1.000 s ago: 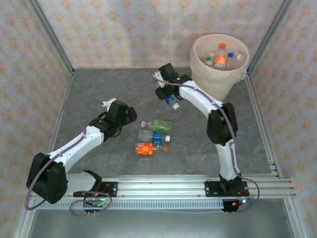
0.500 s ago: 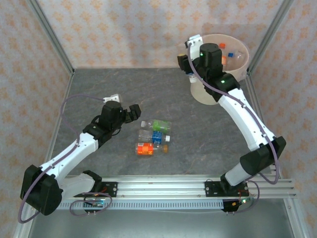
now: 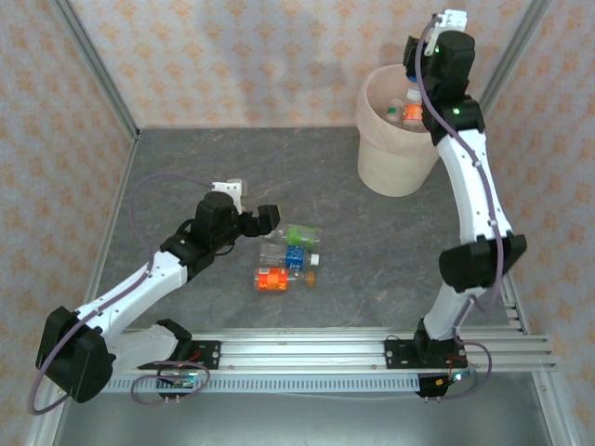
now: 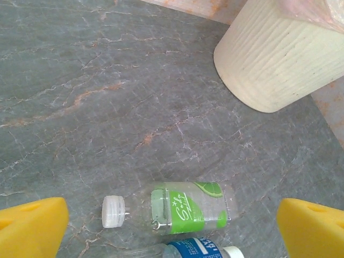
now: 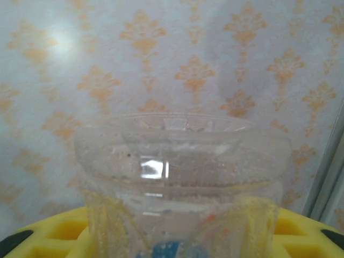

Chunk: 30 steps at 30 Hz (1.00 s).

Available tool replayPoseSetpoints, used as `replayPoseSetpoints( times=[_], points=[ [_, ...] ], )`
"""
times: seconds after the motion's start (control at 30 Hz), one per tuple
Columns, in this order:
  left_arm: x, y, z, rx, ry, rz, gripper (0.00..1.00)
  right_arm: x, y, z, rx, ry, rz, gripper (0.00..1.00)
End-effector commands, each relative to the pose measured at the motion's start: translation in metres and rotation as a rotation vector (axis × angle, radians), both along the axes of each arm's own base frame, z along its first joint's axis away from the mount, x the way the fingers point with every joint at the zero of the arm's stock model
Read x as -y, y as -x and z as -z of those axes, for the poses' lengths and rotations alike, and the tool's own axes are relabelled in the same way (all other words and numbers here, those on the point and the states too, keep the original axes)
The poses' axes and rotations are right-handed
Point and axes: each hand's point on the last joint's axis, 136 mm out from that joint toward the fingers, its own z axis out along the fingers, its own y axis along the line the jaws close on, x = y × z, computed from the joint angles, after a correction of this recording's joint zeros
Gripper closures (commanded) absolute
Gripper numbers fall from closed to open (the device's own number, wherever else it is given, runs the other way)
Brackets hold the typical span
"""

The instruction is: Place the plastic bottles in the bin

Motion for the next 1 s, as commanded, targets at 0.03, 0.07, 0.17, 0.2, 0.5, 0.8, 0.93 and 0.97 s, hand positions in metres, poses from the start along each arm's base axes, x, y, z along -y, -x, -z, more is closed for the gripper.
replayPoseSetpoints(
  times=[0.03,0.07,0.17,0.2,0.5,0.8,0.93,0.97],
  points=[
    [-0.002,-0.001,-0.02,0.055,-0.017,0.0,0.0,0.027,-0.04,0.028,-0.087,-0.099,0.099,0.49],
    [-0.003,-0.001,-0.019,0.053,-0.021,-0.007,0.0,0.024,-0.05,0.037,-0.111,-0.115,0.086,0.49],
    [-0.006,-0.002,-0.016,0.053,-0.034,-0.025,0.0,0.016,-0.065,0.046,-0.102,-0.196,0.05,0.47],
    [-0.007,-0.003,-0.016,0.053,-0.038,-0.029,0.0,0.015,-0.069,0.053,-0.108,-0.221,0.053,0.45],
    [-0.011,-0.003,-0.013,0.048,-0.075,-0.042,0.0,0.009,-0.063,0.066,-0.177,-0.221,0.027,0.09],
    [-0.006,-0.007,-0.01,0.08,-0.139,0.005,0.0,0.026,-0.023,0.038,-0.194,-0.151,0.097,0.01],
    [-0.003,-0.01,-0.006,0.077,-0.17,0.018,0.0,0.03,-0.015,0.037,-0.207,-0.134,0.111,0.01],
    [-0.001,-0.011,-0.006,0.076,-0.172,0.026,0.0,0.032,-0.014,0.035,-0.203,-0.134,0.121,0.01]
  ],
)
